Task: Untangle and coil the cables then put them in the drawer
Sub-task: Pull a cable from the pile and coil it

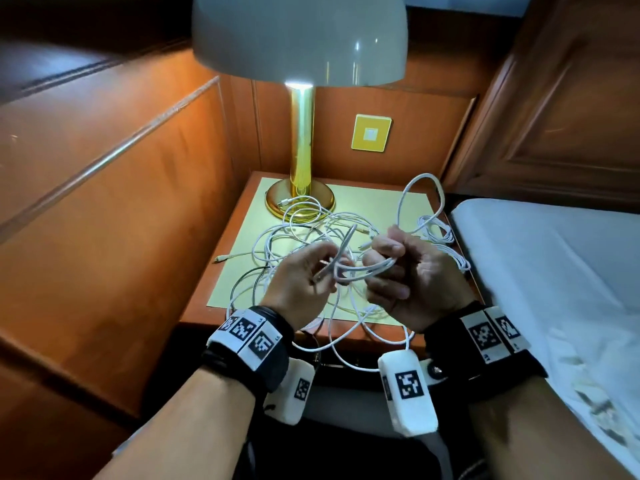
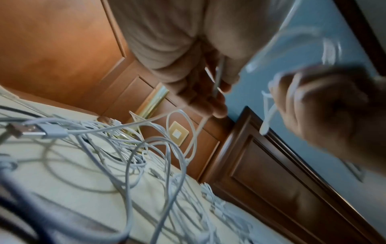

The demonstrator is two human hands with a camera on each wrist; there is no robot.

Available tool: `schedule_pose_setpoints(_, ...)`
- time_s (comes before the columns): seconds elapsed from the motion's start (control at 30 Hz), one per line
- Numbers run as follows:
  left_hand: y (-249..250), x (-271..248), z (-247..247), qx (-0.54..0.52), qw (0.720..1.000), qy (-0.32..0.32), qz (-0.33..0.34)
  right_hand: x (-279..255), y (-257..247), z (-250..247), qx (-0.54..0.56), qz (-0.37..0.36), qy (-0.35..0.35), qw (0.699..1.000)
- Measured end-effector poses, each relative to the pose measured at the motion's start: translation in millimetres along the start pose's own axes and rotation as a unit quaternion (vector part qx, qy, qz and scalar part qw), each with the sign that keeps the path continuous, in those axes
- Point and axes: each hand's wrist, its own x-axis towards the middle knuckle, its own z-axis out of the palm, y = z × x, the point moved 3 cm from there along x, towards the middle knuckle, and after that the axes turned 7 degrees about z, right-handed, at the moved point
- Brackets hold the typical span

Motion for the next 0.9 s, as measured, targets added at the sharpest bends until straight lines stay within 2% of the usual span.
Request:
schedule_pose_setpoints(0.1, -2.2, 4.3, -17.2, 0.020, 0.996, 0.086, 0.010, 0.1, -6.8, -11.0, -0.041, -0.044, 0.092, 0.994)
schedule_pose_setpoints(0.17, 5.2, 4.3, -22.8, 0.006, 0.991, 0.123, 0.050, 0.8, -6.8, -15.2, -0.094, -0.063, 0.160, 0.981)
schedule_pose_setpoints(0.33, 39.8, 2.3, -19.5, -0.054, 0.975, 0.130, 0.170, 5.4, 5.3, -17.3, -0.211, -0.044, 0.244, 0.946)
schedule_pose_setpoints(0.43, 49.4, -1.4, -20.7, -0.092, 0.971, 0.114, 0.186, 9.1, 12.7, -14.9, -0.221, -0.031, 0.240, 0.945)
schedule_pose_setpoints(0.6, 67.9, -12.8, -20.6, -0.156, 0.964, 0.103, 0.187, 9.7, 18.8, -2.6, -0.162, -0.037, 0.141, 0.976)
schedule_pose_setpoints(0.67, 71.6, -18.7, -20.6, -0.157, 0.966, 0.112, 0.170, 4.1, 18.7, 2.1, -0.154, -0.046, 0.122, 0.979)
schedule_pose_setpoints(0.77, 79.9, -28.8, -19.2, -0.139, 0.974, 0.116, 0.136, -13.2, 22.4, 4.3, -0.184, -0.051, 0.134, 0.972)
schedule_pose_setpoints(0.9, 98.0, -48.4, -17.6, -0.068, 0.989, 0.048, 0.124, -47.9, 43.1, 0.4, -0.292, -0.018, 0.135, 0.947)
